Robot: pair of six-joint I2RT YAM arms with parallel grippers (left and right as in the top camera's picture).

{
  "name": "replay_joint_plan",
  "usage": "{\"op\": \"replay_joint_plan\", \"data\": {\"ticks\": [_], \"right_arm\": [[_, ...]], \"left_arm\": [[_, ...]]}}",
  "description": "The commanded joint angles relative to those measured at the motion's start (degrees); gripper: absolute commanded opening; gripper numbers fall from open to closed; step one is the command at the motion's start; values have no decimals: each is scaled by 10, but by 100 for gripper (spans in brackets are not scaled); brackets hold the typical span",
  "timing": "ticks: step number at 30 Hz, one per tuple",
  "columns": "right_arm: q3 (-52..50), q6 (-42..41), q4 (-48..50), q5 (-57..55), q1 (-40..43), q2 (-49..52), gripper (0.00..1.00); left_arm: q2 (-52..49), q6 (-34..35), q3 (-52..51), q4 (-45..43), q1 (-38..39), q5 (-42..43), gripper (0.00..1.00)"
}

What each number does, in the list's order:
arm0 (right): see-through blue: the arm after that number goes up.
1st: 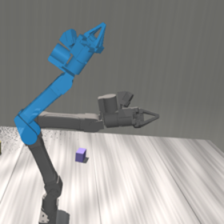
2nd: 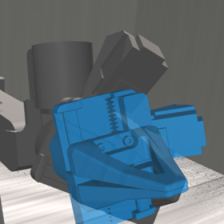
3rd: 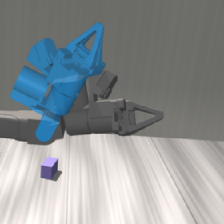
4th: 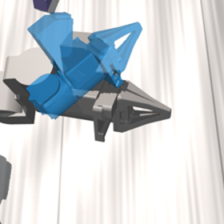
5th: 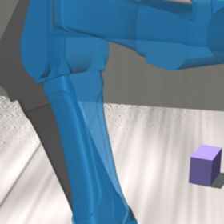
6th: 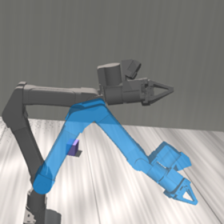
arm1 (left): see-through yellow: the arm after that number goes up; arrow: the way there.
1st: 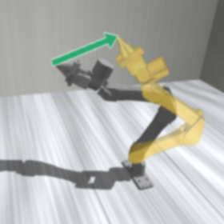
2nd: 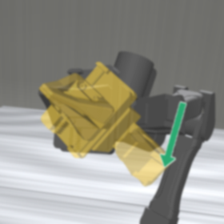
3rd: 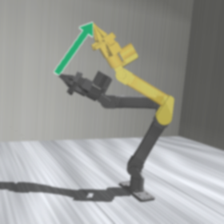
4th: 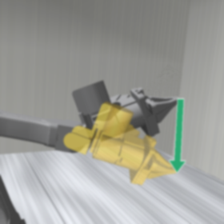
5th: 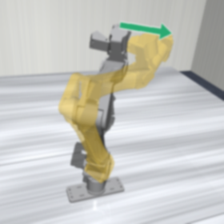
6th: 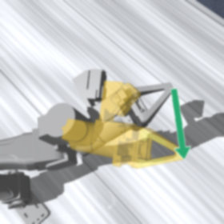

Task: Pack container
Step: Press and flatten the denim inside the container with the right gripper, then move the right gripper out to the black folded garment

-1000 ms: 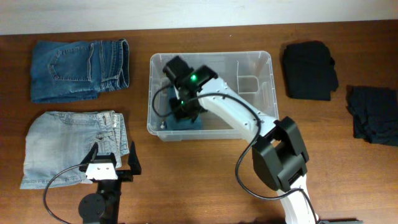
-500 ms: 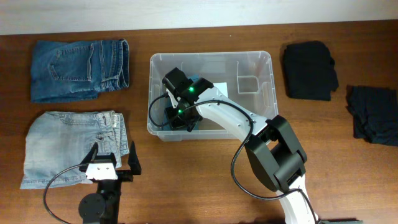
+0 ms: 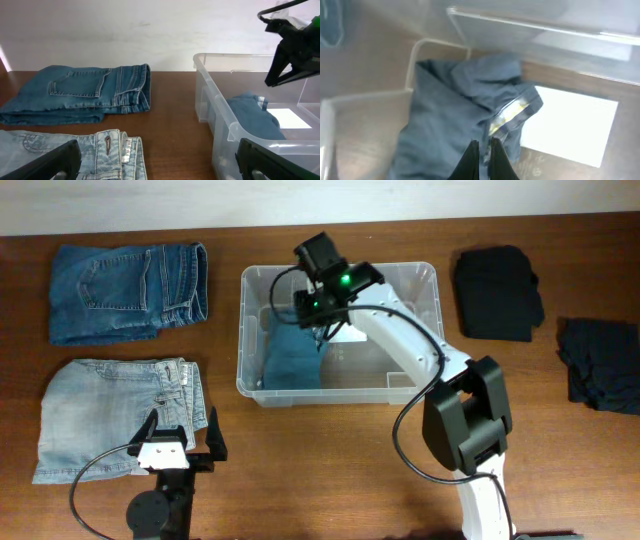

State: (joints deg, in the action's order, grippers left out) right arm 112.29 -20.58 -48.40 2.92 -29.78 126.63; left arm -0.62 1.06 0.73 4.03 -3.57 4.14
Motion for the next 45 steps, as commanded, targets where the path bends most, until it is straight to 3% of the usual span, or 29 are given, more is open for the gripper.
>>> {"op": "replay_joint_plan", "data": {"ticks": [1, 15, 21, 26, 30, 37, 41, 45], "right_arm": [[4, 2, 16, -10, -10, 37, 4], [3, 2, 50, -4, -33, 99, 4], [31, 7, 30, -12, -31, 50, 4], [131, 33, -60, -64, -31, -38, 4], [200, 32, -152, -135, -17, -92, 15], [248, 69, -308, -189, 110, -203, 61], [248, 71, -381, -193, 244, -220, 68], [236, 70, -383, -160, 372, -206, 80]], "left_arm": [[3, -7, -2, 1, -3, 6, 99], [3, -7, -2, 1, -3, 6, 99], [3, -7, -2, 1, -3, 6, 99], [3, -7, -2, 1, -3, 6, 99], [3, -7, -2, 1, -3, 6, 99], [3, -7, -2, 1, -3, 6, 99], [3, -7, -2, 1, -3, 6, 99], [3, -7, -2, 1, -3, 6, 99]]}}
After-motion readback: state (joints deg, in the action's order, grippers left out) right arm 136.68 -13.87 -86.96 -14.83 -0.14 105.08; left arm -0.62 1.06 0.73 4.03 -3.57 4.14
